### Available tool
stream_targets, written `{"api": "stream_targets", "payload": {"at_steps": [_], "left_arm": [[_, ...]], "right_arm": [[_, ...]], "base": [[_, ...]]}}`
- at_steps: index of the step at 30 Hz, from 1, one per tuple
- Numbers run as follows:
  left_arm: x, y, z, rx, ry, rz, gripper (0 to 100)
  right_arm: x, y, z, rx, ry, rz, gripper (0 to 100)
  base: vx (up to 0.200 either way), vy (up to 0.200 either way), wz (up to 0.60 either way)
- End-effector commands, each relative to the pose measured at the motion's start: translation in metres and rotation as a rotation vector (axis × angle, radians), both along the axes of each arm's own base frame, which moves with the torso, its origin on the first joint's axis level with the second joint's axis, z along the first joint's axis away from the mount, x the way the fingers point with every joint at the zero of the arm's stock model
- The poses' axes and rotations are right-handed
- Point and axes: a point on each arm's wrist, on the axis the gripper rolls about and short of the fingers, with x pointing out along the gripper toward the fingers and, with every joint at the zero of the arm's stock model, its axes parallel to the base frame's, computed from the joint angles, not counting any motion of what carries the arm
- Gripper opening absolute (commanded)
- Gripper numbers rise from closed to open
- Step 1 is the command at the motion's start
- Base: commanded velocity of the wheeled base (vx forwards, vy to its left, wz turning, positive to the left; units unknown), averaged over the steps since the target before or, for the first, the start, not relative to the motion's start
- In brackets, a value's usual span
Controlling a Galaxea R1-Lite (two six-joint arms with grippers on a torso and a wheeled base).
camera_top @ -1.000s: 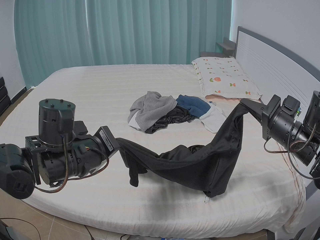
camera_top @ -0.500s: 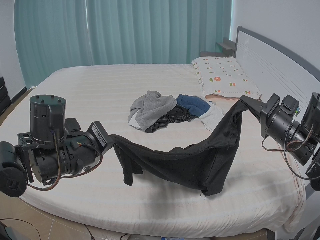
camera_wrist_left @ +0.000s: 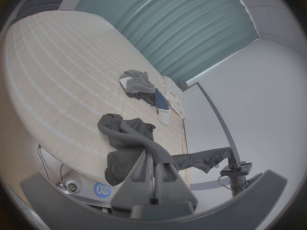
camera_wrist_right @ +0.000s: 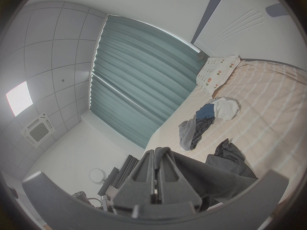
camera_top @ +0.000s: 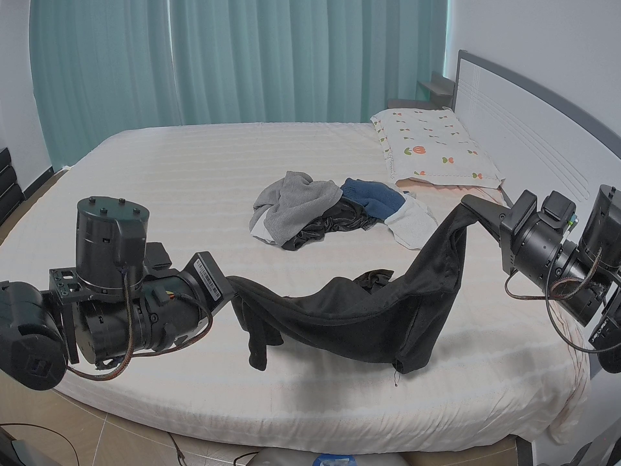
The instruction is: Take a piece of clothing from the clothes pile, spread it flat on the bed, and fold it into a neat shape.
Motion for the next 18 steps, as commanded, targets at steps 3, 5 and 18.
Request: {"api": "stream_targets", "payload": {"at_steps": [3, 5, 18], "left_arm": [[0.0023, 0.0040, 0.0031, -0.012, -0.006, 0.018, 0], [0.0030, 0.0049, 0.0043, -0.015, -0.010, 0.023, 0], [0.0027, 0.0055, 0.0059, -0.019, -0.015, 0.023, 0]], "right_arm": [[0.0047, 0.0036, -0.0087, -0.023, 0.027, 0.002, 0], [0.0065, 0.0045, -0.0113, -0.038, 0.030, -0.002, 0], [0.0101, 0.0039, -0.0089, -0.053, 0.013, -0.039, 0]], "base": [[0.000, 0.200, 0.00], [0.000, 0.200, 0.00], [0.000, 0.200, 0.00]]}}
